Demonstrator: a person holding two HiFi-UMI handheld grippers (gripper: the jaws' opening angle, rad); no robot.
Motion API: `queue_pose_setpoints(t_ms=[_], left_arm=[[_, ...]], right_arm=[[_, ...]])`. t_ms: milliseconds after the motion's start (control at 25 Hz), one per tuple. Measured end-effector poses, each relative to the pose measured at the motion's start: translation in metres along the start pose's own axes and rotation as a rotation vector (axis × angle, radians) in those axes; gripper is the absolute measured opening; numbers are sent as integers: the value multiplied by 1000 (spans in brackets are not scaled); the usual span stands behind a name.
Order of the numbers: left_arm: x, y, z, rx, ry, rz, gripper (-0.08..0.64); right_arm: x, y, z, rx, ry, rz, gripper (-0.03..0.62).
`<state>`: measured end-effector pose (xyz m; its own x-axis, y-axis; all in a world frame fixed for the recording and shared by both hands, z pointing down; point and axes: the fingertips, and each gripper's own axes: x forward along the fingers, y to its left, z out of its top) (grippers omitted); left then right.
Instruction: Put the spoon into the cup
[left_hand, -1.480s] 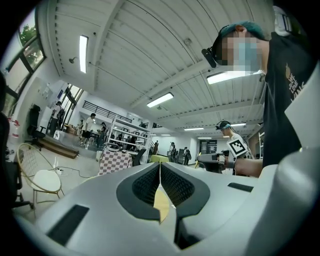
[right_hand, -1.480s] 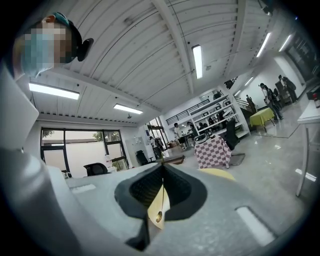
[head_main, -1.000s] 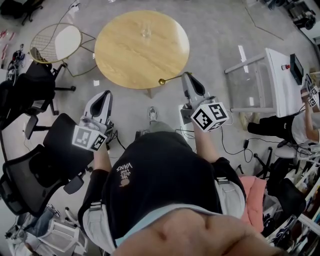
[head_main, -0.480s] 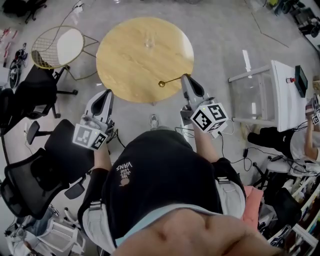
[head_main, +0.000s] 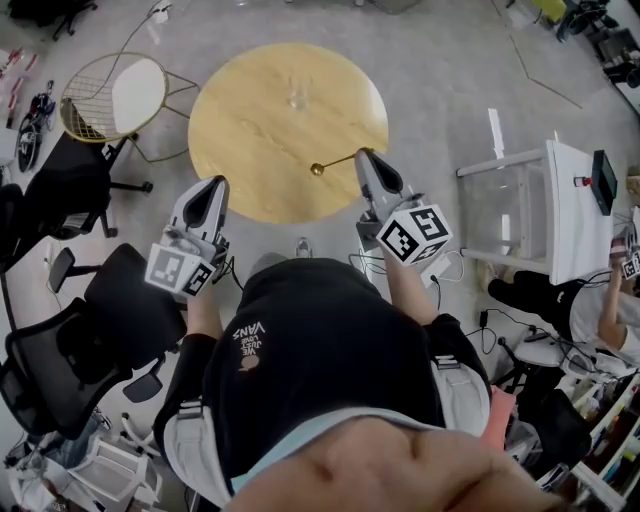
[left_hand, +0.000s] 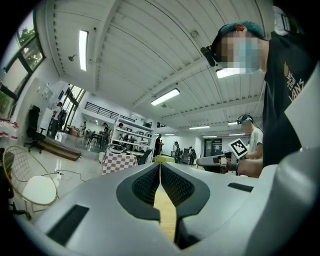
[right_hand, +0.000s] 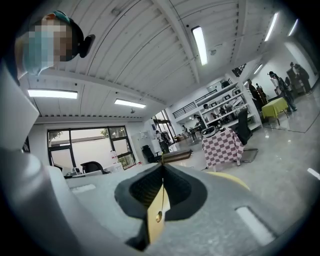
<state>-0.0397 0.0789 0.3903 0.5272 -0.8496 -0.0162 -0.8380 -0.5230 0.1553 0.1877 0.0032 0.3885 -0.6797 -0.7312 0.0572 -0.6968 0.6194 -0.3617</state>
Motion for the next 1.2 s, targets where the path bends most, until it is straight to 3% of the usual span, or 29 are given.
queue_pose_setpoints(t_ms=[400,1200], left_arm=[[14,31,-6,-10,14,-36,3],[74,97,11,-12,76,-334,3]], right_arm=[[21,-3,-10,11,-8,-37,0],[56,7,0,40,-110,-286,0]])
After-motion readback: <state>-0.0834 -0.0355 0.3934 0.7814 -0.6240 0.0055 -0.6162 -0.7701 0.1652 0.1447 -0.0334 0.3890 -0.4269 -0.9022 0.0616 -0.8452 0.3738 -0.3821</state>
